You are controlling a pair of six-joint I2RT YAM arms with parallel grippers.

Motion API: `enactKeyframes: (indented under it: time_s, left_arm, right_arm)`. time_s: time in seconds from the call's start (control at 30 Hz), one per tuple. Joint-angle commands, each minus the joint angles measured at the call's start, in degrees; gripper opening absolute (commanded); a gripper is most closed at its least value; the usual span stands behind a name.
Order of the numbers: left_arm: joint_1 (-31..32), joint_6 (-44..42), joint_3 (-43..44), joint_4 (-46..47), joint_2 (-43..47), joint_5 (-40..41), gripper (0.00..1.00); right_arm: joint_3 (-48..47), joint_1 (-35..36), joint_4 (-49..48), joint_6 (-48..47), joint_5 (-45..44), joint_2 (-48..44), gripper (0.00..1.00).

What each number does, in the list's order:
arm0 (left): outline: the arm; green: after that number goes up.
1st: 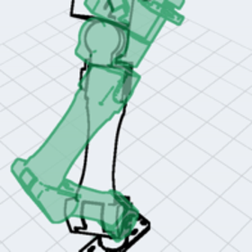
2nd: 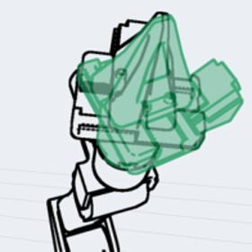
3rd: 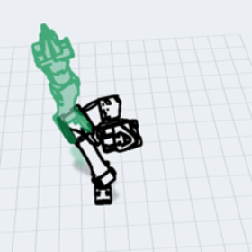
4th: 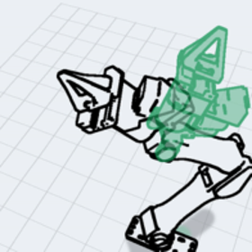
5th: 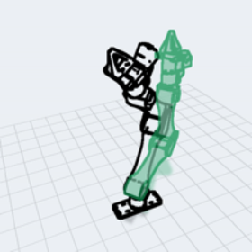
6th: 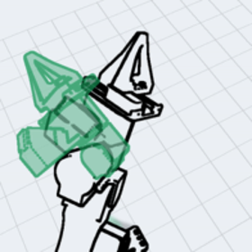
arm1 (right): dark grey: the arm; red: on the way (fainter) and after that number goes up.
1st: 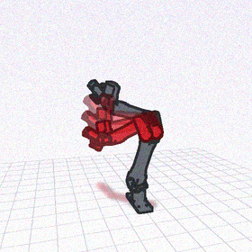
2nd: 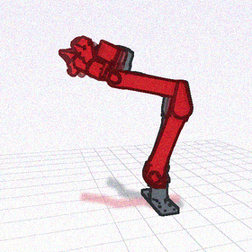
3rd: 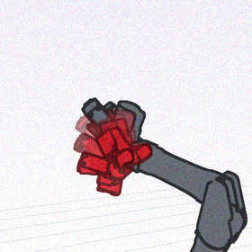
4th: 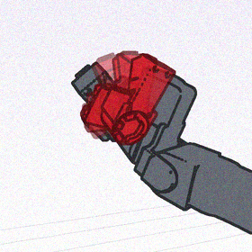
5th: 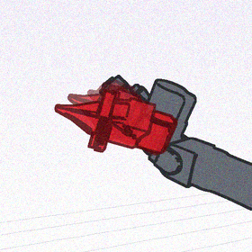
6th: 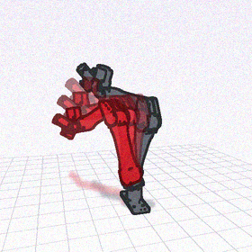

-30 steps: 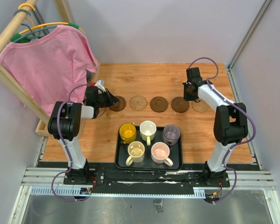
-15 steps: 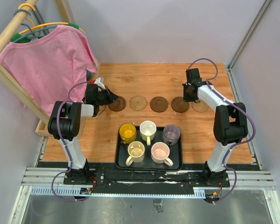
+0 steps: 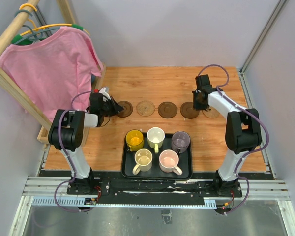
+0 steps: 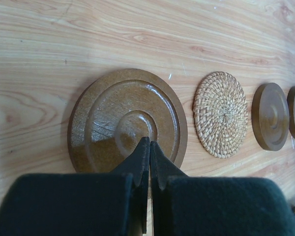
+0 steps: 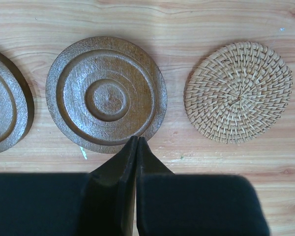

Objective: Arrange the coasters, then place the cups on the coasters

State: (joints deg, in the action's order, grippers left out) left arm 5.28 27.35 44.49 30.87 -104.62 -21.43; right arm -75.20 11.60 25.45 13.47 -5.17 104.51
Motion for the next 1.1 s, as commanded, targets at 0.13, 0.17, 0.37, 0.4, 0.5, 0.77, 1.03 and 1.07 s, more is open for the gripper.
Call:
enactKeyframes:
  time_s: [0.13, 0.17, 0.37, 0.4, 0.5, 0.77, 1.03, 1.07]
  left_arm:
    - [-0.11, -2.56, 2.98, -2.62, -1.13, 2.80, 0.00]
    - [-0.11, -2.70, 3.50, -3.13, -1.46, 3.22, 0.01]
    - [-0.10, -2.96, 5.26, -4.09, -2.96, 4.43, 0.01]
    - [-0.13, -2.97, 5.48, -4.30, -3.22, 4.47, 0.01]
    - [-0.10, -2.95, 5.78, -4.50, -3.63, 4.48, 0.01]
    - [-0.09, -2.70, 6.14, -4.60, -4.31, 3.98, 0.01]
    - [-0.09, -2.10, 7.56, -6.68, -5.07, 5.58, 0.00]
    - [-0.09, -2.13, 7.66, -6.84, -5.14, 5.73, 0.01]
  right_arm:
    - [0.90, 1.42, 0.21, 0.23, -1.46, -3.23, 0.01]
    - [0.99, 1.45, 0.23, 0.21, -1.57, -3.55, 0.01]
    - [1.23, 1.49, 0.46, -0.06, -2.20, -4.63, 0.01]
    - [1.31, 1.50, 0.57, -0.11, -2.29, -4.77, 0.01]
    - [1.58, 1.51, 0.78, -0.19, -2.63, -5.48, 0.01]
    - [2.38, 1.59, 0.78, -0.04, -2.78, -6.73, 0.01]
    - [2.56, 1.58, 0.74, 0.14, -2.56, -7.08, 0.01]
    - [2.57, 1.55, 0.74, 0.10, -2.55, -7.05, 0.01]
